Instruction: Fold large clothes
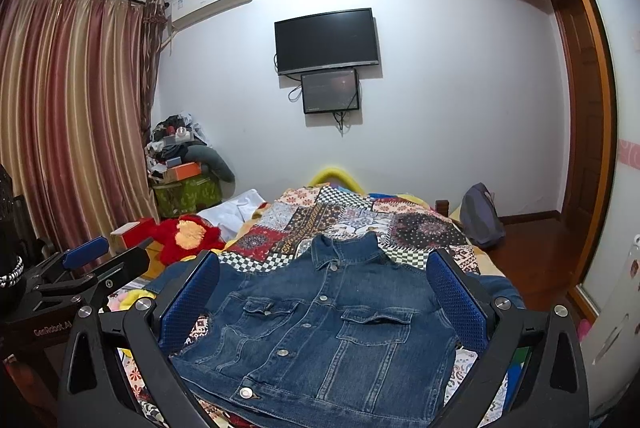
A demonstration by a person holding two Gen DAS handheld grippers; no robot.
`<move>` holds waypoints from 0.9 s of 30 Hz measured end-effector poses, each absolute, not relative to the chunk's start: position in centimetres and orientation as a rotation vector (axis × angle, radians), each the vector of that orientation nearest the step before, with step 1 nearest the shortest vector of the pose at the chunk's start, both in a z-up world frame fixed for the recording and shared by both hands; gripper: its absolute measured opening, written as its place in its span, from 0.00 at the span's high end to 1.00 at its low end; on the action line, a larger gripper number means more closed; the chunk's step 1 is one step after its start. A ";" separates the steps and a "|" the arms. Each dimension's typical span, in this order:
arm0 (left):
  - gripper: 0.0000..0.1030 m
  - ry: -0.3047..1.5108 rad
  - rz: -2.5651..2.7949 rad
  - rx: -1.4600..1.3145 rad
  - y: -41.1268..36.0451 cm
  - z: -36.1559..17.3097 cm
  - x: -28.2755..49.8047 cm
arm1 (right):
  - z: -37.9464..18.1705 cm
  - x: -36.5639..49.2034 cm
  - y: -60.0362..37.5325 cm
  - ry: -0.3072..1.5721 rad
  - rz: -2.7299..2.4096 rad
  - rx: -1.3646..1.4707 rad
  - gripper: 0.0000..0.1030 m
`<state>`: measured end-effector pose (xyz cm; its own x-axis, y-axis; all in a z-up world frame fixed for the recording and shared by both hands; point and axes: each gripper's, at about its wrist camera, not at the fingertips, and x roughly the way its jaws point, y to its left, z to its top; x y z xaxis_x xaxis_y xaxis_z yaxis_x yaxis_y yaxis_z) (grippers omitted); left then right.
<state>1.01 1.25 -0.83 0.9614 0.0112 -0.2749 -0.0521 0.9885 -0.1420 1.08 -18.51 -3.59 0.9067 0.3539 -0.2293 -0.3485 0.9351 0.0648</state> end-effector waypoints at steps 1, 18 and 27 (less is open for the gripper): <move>0.00 0.278 0.032 -0.152 1.3 -0.9 1.0 | -3.5 1.1 -18.5 0.242 0.363 0.022 0.00; 0.00 0.282 0.035 -0.158 1.6 -1.0 1.0 | -3.5 1.1 -18.5 0.244 0.364 0.022 0.00; 0.00 0.282 0.037 -0.158 1.5 -1.0 1.0 | -3.5 1.1 -18.5 0.244 0.364 0.024 0.00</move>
